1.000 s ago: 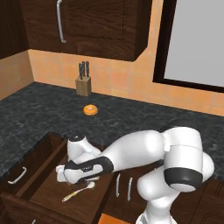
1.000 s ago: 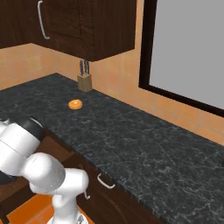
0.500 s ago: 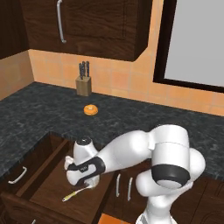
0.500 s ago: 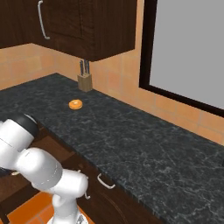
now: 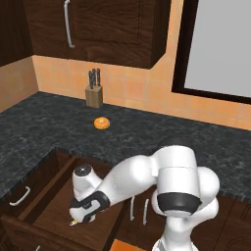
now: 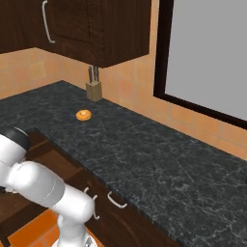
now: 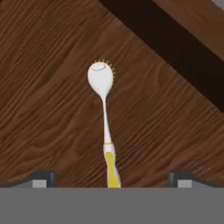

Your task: Pick the dish brush from the drawer and place it on the counter.

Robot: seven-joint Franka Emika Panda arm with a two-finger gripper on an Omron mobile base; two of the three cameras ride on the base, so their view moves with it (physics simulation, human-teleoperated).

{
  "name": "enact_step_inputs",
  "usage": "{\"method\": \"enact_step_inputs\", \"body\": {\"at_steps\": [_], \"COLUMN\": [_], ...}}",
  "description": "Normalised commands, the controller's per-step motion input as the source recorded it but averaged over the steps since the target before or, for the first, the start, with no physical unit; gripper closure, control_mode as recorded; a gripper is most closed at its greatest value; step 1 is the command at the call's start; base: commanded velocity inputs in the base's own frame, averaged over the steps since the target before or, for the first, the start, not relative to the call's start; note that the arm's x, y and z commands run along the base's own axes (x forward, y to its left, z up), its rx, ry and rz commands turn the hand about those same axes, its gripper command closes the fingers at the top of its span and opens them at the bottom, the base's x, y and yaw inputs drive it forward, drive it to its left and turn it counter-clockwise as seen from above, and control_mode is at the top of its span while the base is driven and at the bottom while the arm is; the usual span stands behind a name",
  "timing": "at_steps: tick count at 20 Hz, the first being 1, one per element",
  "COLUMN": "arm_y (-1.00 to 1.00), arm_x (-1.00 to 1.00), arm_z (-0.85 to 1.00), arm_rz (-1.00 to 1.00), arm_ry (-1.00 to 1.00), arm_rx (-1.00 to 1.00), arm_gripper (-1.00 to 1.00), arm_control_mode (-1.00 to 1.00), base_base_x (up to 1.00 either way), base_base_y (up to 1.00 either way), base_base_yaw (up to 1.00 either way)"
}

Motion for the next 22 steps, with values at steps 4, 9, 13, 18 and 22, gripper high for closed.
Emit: {"method": "enact_step_inputs", "body": {"at_steps": [4,9,13,18,22], "arm_y": [0.39,-0.17,-0.01,-0.02,0.04], "arm_x": [0.02,0.0,0.0,0.01,0.0], "arm_z": [0.19,-0.25,-0.54,-0.45,-0.38], "arm_rz": [-0.5,0.0,0.0,0.0,0.0], "arm_ry": [0.17,0.03,0.0,0.01,0.02], "arm_rx": [-0.01,0.05,0.0,0.0,0.0], "arm_gripper": [-1.0,-1.0,-1.0,-1.0,-1.0], "arm_control_mode": [-1.0,-1.0,-1.0,-1.0,-1.0], "base_base_x": [0.0,0.0,0.0,0.0,0.0], "base_base_y": [0.0,0.0,0.0,0.0,0.0], "base_base_yaw": [0.0,0.0,0.0,0.0,0.0]}}
